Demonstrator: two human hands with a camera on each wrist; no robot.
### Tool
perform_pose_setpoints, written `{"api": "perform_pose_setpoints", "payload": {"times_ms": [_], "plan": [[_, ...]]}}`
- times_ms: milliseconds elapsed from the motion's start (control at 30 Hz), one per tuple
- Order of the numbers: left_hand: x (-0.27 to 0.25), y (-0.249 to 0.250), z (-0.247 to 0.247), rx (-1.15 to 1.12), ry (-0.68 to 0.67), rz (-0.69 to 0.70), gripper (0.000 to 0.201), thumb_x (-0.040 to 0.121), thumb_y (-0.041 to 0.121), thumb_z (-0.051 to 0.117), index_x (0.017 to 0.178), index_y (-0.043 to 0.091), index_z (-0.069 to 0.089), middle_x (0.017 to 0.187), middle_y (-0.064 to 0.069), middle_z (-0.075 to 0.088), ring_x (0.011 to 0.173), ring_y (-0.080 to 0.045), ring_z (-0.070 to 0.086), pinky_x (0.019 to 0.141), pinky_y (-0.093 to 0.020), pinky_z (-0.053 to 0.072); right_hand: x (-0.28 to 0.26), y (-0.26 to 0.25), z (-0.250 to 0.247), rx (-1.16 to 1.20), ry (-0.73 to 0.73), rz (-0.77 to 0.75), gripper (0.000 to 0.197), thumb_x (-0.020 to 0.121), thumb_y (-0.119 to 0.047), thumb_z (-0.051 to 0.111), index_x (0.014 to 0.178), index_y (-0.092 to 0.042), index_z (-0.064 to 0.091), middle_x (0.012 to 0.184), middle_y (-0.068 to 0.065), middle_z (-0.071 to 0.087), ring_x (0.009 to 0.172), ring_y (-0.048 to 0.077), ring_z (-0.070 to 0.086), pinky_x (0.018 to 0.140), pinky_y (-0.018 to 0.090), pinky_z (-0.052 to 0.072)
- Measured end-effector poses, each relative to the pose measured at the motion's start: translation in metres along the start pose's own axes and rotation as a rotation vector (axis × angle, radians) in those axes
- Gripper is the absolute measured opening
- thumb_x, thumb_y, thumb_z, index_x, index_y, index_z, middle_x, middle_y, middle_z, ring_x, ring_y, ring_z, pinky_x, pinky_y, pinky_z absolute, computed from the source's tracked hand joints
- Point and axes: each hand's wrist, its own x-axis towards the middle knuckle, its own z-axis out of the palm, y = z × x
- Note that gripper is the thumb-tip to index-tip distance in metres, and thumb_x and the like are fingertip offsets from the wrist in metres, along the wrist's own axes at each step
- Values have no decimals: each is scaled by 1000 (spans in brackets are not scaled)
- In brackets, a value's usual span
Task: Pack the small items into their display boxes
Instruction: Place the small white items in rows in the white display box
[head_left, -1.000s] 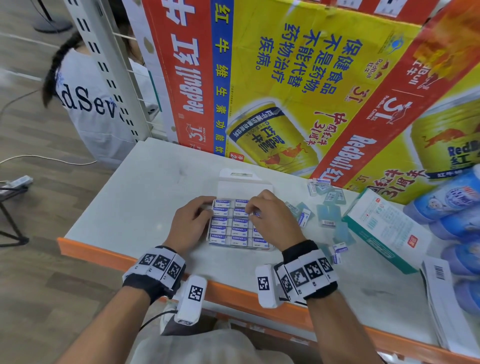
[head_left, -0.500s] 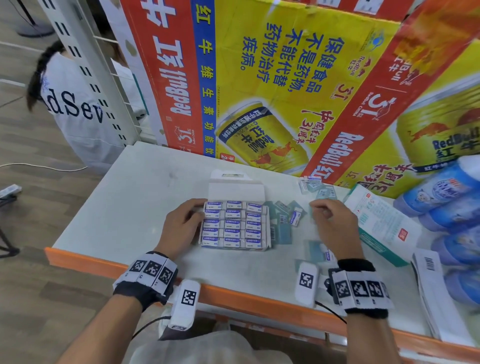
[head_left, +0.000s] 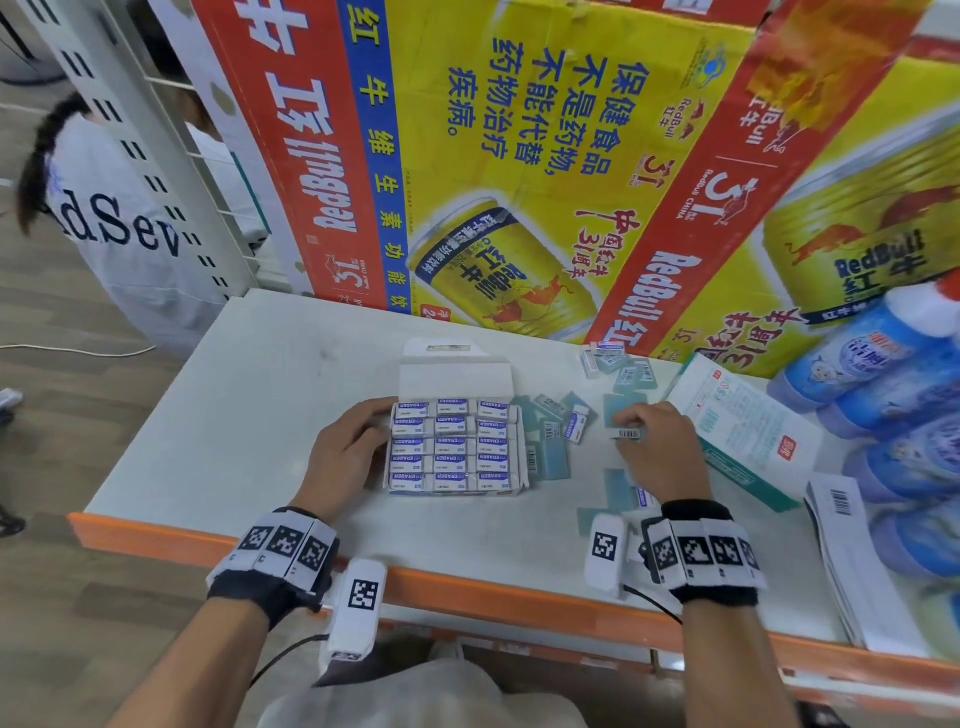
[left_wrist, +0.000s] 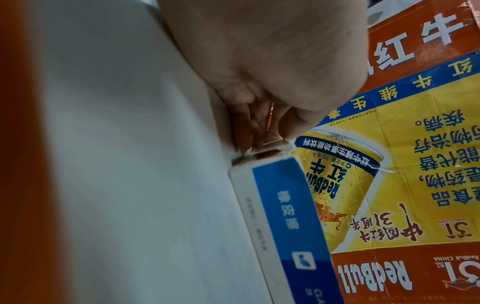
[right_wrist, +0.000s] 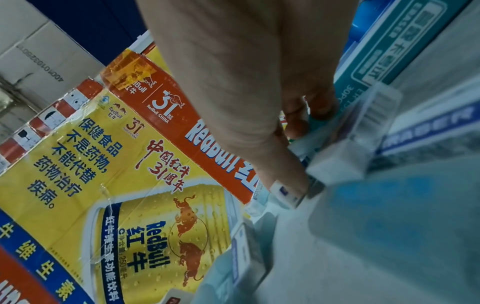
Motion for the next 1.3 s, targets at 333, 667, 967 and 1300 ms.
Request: {"api": "perform_pose_setpoints", "payload": {"times_ms": [333,667,967,1300], "plan": [[0,0,1,32,13,27,42,76,24,43,111,20,66,99,1,71,97,-19,63,90,-39,48,-4,-15,6,388,110,-67,6,90,-19,55,96,-19,52,85,-6,59,81,14,56,67,13,41],[1,-1,1,39,12,36,41,77,24,43,111,20,65,102,2,70,98,-19,63,88,-33,47,-13,-52,8,409,-28,-279,18,89,-10,58,101,-21,65,88,-6,57,76,-4,56,68,3,39],[2,-4,2,28,19,50,38,76,23,43,105,29,66,95,8,70,93,-14,63,84,-32,48,-16,-79,27,448,-171,-277,7,82,-10,67,84,-17,64,81,1,64,65,3,51,64,7,41],[2,-3,2,35,27,55,38,75,23,44,105,27,67,94,8,70,92,-13,62,81,-28,46,-15,-85,34,313,-158,-267,10,80,-4,67,85,-13,67,96,1,55,76,13,58,72,12,44]]}}
